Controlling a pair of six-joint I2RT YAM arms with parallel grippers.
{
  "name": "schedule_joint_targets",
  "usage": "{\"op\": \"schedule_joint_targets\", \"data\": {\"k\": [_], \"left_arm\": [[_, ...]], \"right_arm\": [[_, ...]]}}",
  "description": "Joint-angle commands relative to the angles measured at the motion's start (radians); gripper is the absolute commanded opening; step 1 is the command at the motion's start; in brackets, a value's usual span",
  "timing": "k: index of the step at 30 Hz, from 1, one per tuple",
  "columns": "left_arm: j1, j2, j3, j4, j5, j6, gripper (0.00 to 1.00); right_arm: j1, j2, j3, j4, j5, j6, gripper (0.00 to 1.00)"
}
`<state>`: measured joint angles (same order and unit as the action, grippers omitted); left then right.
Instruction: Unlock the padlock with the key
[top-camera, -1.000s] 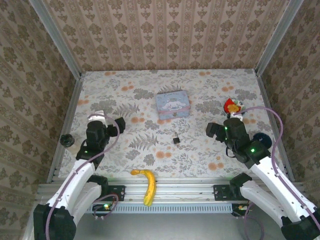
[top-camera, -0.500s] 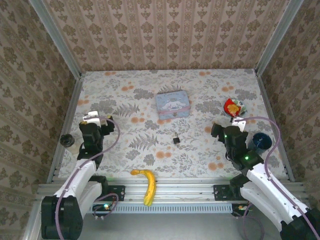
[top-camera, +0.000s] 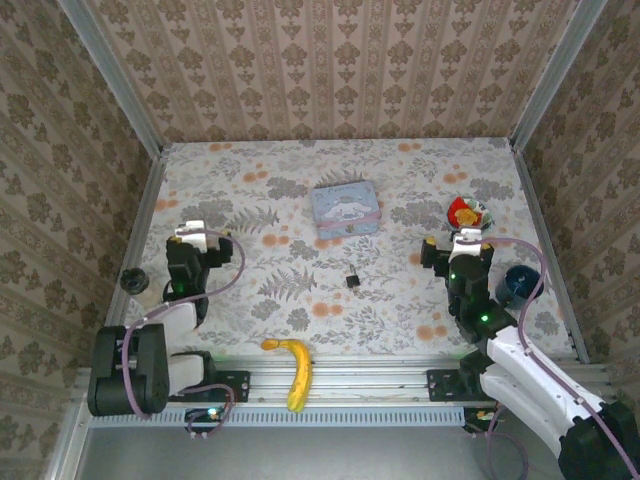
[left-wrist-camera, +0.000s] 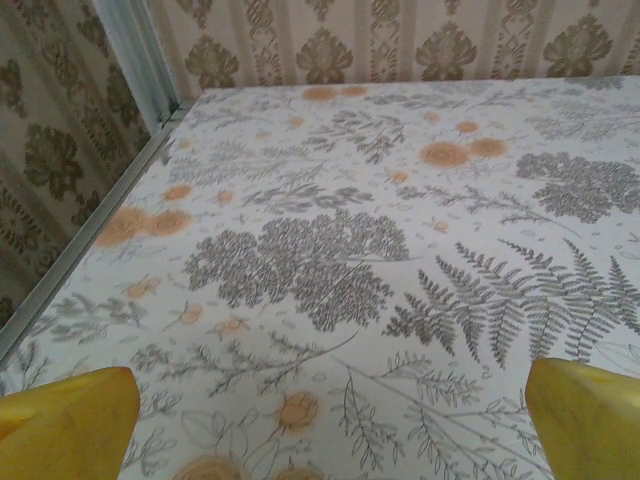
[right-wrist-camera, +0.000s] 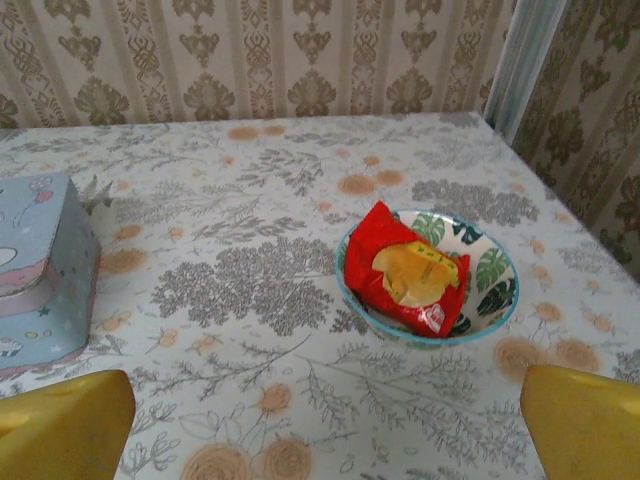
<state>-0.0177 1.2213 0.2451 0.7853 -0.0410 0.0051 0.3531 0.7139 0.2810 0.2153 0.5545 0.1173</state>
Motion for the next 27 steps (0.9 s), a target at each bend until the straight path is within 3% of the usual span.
{"op": "schedule_joint_targets", "data": {"k": [1,8,15,19,27], "left_arm": [[0.007,0.059,-0.003,0.158,0.048,0.042,1.00],[0.007,0.210,0.013,0.280,0.086,0.070,1.00],[0.008,0.340,0.088,0.255,0.146,0.095,1.00],[0.031,0.332,0.147,0.127,0.126,0.052,1.00],[0.037,0.336,0.142,0.146,0.132,0.052,1.00]], "right_arm": [[-0.025,0.014,-0.030,0.121,0.019,-0.070,1.00],[-0.107,0.079,-0.062,0.228,-0.059,-0.075,1.00],[-0.186,0.211,-0.066,0.362,-0.132,-0.080,1.00],[-0.218,0.307,-0.066,0.462,-0.152,-0.077,1.00],[-0.270,0.512,-0.038,0.639,-0.207,-0.057,1.00]]}}
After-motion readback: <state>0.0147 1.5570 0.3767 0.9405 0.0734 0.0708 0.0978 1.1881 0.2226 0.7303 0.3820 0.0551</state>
